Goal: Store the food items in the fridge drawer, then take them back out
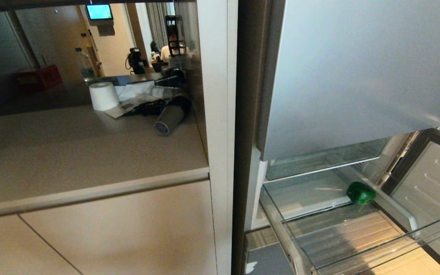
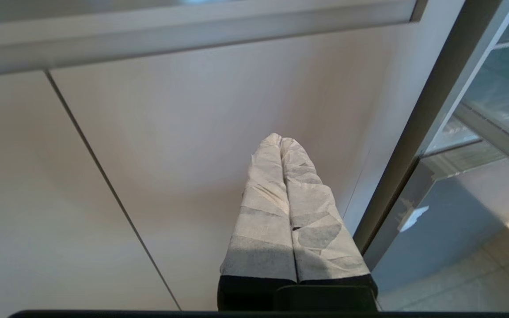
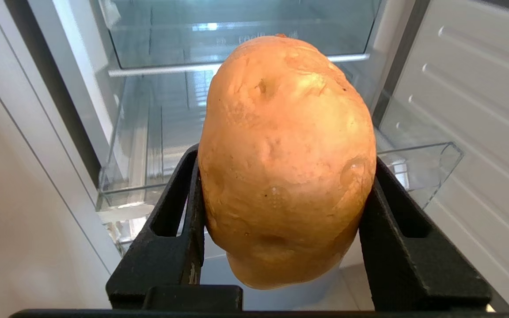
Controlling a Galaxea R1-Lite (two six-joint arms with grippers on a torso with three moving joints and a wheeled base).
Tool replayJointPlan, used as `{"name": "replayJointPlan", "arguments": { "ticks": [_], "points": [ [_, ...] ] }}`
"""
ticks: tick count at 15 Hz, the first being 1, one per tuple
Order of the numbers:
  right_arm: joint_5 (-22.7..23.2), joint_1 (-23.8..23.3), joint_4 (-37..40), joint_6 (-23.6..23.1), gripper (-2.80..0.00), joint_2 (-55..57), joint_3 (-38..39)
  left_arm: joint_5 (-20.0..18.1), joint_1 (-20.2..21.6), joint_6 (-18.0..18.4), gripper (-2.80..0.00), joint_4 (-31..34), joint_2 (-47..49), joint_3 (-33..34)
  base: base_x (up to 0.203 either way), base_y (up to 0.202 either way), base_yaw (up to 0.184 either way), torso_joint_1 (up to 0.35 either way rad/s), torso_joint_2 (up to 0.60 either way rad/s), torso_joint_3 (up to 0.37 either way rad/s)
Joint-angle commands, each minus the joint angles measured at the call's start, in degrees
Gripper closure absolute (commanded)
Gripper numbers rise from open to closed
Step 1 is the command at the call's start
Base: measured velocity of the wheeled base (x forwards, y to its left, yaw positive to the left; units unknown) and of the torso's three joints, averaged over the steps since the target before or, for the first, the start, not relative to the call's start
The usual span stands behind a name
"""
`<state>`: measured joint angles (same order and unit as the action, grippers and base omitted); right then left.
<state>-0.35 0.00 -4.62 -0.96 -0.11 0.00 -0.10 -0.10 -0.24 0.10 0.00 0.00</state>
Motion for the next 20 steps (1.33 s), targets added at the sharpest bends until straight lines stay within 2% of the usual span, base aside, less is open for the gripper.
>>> {"name": "replayJointPlan", "arguments": {
  "ticks": [1,8,14,20],
  "points": [
    [0.00,0.00,-0.04,0.00,0.00,0.02,1.76,0.01,0.01,-0.02,0.00,-0.01,0.09,0.00,0.000,0.000,0.000,0.005,0.00,0.198],
    [0.00,0.00,-0.04,0.14,0.00,0.02,1.76,0.01,0.01,-0.11,0.00,-0.01,0.09,0.00,0.000,0.000,0.000,0.002,0.00,0.192],
    [-0.26,0.00,-0.13,1.19,0.00,0.02,1.76,0.01,0.01,-0.11,0.00,-0.01,0.09,0.00,0.000,0.000,0.000,0.001,0.00,0.023],
    [-0.26,0.00,-0.21,1.65,0.00,0.02,1.76,0.01,0.01,-0.11,0.00,-0.01,0.09,0.00,0.001,-0.007,0.159,0.001,0.00,0.005]
  ]
}}
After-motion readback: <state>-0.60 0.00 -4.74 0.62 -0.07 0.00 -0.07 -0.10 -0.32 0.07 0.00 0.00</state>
